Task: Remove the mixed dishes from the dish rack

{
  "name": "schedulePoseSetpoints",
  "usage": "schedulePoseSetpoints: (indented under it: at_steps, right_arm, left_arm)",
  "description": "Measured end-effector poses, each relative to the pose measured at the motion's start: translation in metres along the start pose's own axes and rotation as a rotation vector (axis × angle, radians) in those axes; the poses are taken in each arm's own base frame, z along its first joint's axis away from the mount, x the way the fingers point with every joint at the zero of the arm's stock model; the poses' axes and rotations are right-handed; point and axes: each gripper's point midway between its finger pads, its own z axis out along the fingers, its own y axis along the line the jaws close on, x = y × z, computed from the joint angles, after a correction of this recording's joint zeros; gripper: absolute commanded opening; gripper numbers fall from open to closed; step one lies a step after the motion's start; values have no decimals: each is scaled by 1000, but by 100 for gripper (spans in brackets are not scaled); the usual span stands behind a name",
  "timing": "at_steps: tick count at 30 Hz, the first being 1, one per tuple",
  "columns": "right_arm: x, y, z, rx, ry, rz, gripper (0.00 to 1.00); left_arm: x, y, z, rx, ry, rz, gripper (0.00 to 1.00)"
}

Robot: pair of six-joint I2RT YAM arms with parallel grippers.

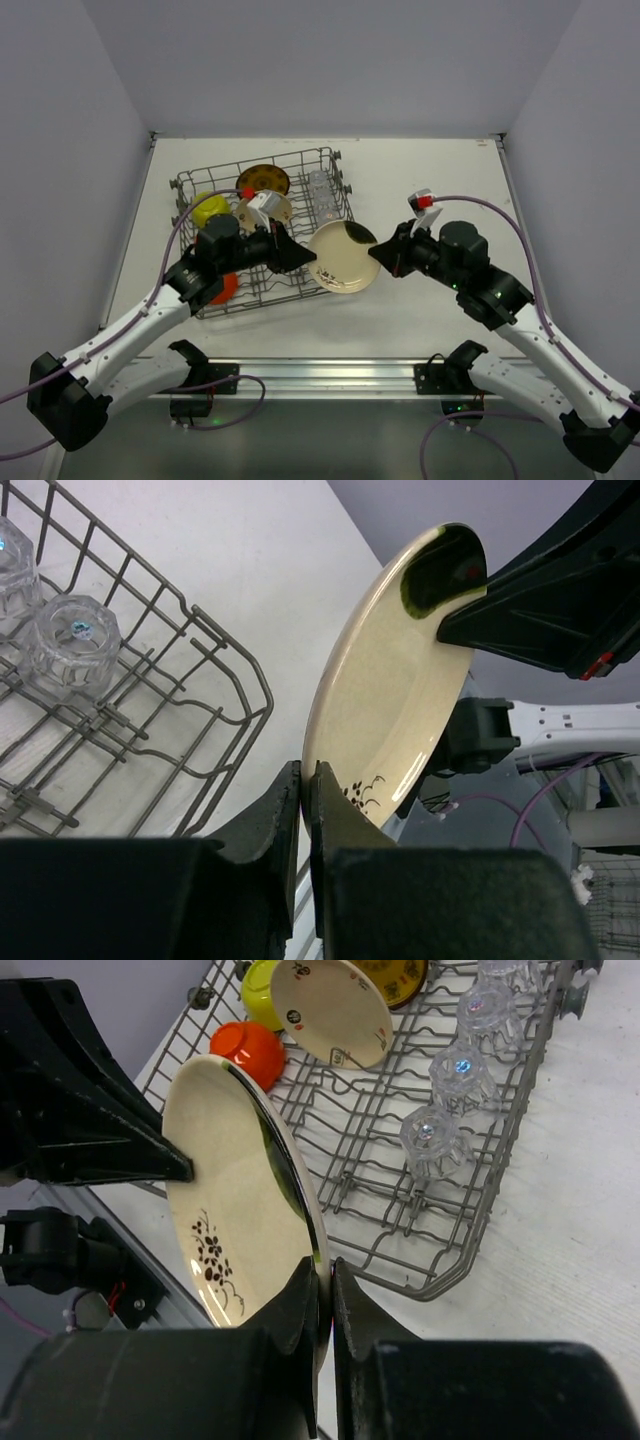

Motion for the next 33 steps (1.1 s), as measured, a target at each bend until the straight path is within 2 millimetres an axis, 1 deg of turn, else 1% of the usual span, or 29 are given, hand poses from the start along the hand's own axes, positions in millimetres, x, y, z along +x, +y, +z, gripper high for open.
schedulePoseSetpoints:
  at_steps: [2,5,7,9,13,16,17,19,21,22,25,28,31,33]
  right_arm:
    - [1,-2,-1,10,-7,7,0]
    - [-7,-22,-2,86,-45,49,0]
    - [-13,-42,-4,154,-78,101,0]
    - [-15,-71,-7,246,-113,172,0]
    - [-10,-128,-18,422,-201,354,0]
    - [-3,-173,-26,529,-285,525,0]
    - [-2,-189,-28,562,-316,584,0]
    - [-2,-220,-29,621,-381,714,0]
    - [4,-251,-26,677,-428,842,0]
    - [8,-262,-24,698,-438,887,0]
    - [31,-294,-10,786,-419,1027,0]
    - [45,-314,2,848,-381,1093,0]
    - [46,-331,17,871,-354,1122,0]
    - [42,-343,27,873,-350,1129,0]
  left_arm:
    - [-1,2,-2,-21,-8,15,100]
    - [-8,11,-13,-108,-40,31,100]
    - [-21,15,-27,-181,-100,59,100]
    - [-39,16,-47,-251,-189,94,100]
    - [-69,19,-96,-396,-381,121,100]
    - [-78,18,-127,-449,-479,135,100]
    - [-80,14,-137,-449,-507,155,100]
    - [-81,8,-150,-435,-536,188,100]
    - [-81,2,-163,-421,-572,225,100]
    - [-79,2,-168,-419,-590,240,100]
    - [-68,10,-178,-434,-616,273,100]
    - [-54,27,-177,-467,-601,282,100]
    - [-45,37,-174,-491,-577,286,100]
    - [-44,39,-173,-495,-572,285,100]
